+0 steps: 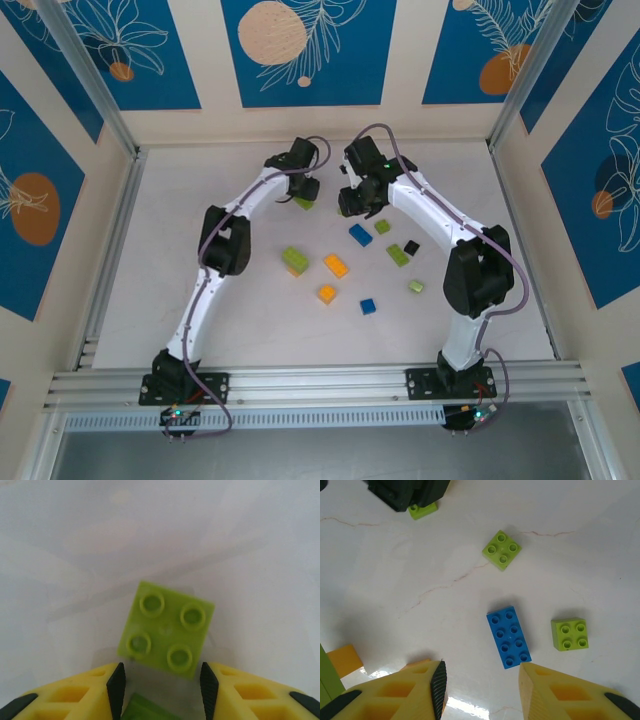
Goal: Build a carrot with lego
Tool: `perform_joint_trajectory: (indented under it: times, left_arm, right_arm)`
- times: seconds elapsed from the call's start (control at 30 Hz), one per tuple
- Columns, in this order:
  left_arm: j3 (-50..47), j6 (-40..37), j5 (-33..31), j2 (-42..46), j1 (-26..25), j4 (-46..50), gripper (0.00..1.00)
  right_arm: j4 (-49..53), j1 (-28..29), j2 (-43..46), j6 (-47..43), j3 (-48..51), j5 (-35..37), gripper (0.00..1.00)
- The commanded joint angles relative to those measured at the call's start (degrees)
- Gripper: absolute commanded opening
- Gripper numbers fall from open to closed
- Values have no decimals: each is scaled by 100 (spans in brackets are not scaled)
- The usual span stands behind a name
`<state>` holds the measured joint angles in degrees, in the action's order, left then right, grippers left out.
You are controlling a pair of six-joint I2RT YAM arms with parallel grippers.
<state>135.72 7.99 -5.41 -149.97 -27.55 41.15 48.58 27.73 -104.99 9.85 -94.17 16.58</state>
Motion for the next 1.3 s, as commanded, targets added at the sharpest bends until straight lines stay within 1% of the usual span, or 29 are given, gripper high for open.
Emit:
perform_joint_trajectory:
  times: [0.0, 0.17, 0.23, 0.33, 0.4, 0.47, 0.53, 0.57, 0.63, 0.73, 0.87, 0.93, 1.03, 1.1, 1.2, 1.27]
  left_arm:
    - [-823, 50, 308, 688, -122, 157, 47]
    - [-2106, 264, 552, 1314, -312, -150, 45]
    - [-2518, 264, 561, 1543, -449, -305, 45]
    - [-2993, 344, 734, 1945, -590, -541, 45]
    - [-3117, 391, 812, 2211, -626, -553, 45]
    - [-3047, 358, 752, 2402, -615, -433, 45]
    - [-2799, 280, 661, 2509, -590, -200, 46]
    - [-2627, 235, 647, 2534, -562, -73, 47]
    - [-2265, 183, 646, 2521, -452, 160, 48]
    - [-1776, 235, 768, 2483, -163, 402, 49]
    - [-1473, 382, 873, 2440, 344, 549, 49]
    - [-1400, 455, 984, 2422, 615, 619, 49]
    - [-1447, 484, 957, 2493, 906, 676, 51]
    - [-1658, 459, 919, 2643, 1034, 586, 52]
    - [-2051, 488, 916, 2910, 1200, 393, 57]
    - [-2224, 518, 948, 3014, 1290, 322, 59]
  right_arm:
    - [-62, -30, 229, 70, 142, -3, 44]
    - [-97, -21, 268, 96, 205, -51, 44]
    - [-100, -22, 284, 96, 230, -48, 44]
    - [-98, -15, 304, 95, 274, -42, 44]
    - [-107, -13, 313, 96, 305, -30, 44]
    - [-135, -20, 321, 113, 319, -17, 45]
    - [-172, -27, 283, 115, 287, -14, 47]
    - [-186, -37, 234, 114, 240, -3, 50]
    - [-174, -64, 82, 109, 73, 19, 56]
    - [-160, -108, -166, 77, -180, 89, 59]
    - [-145, -193, -508, 23, -557, -49, 60]
    - [44, -249, -892, 11, -962, -222, 59]
    - [422, -282, -1646, 176, -1719, -265, 59]
    - [560, -310, -2083, 353, -2220, -410, 59]
    - [433, -268, -2606, 472, -2844, -898, 59]
    - [335, -189, -2995, 320, -3331, -1282, 60]
